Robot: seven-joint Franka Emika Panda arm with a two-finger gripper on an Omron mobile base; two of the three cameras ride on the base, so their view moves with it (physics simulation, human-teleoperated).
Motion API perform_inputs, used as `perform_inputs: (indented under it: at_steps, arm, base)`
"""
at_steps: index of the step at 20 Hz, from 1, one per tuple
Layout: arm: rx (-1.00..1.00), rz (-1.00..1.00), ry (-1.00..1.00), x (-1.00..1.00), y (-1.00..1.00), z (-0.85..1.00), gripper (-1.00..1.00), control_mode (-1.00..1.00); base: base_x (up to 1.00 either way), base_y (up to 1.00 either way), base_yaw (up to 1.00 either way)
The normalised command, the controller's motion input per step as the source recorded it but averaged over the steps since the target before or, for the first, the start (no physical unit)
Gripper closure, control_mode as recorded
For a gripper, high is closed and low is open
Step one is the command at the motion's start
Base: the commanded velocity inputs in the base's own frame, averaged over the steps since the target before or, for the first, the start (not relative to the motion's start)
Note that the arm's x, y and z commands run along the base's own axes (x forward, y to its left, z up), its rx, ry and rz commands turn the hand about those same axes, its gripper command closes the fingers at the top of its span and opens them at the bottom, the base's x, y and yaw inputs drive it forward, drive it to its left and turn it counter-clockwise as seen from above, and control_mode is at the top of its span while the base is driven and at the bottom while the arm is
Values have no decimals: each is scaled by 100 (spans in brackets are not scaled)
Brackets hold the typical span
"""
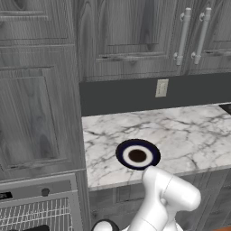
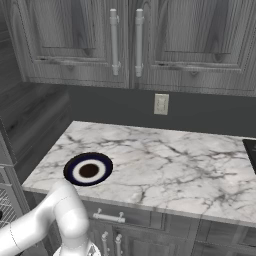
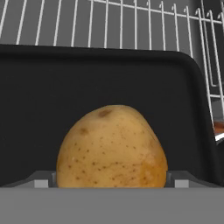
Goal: Place the potato on the bottom rack of the oven.
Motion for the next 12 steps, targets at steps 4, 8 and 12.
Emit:
perform_inputs:
  at_steps: [4, 8, 12]
  arm:
    - [0, 0, 0, 0, 0, 0, -100, -100]
    - [0, 0, 0, 0, 0, 0, -100, -100]
    - [0, 0, 0, -1, 0, 0, -100, -100]
  base:
    - [0, 0, 0]
    - [0, 0, 0]
    - [0, 0, 0]
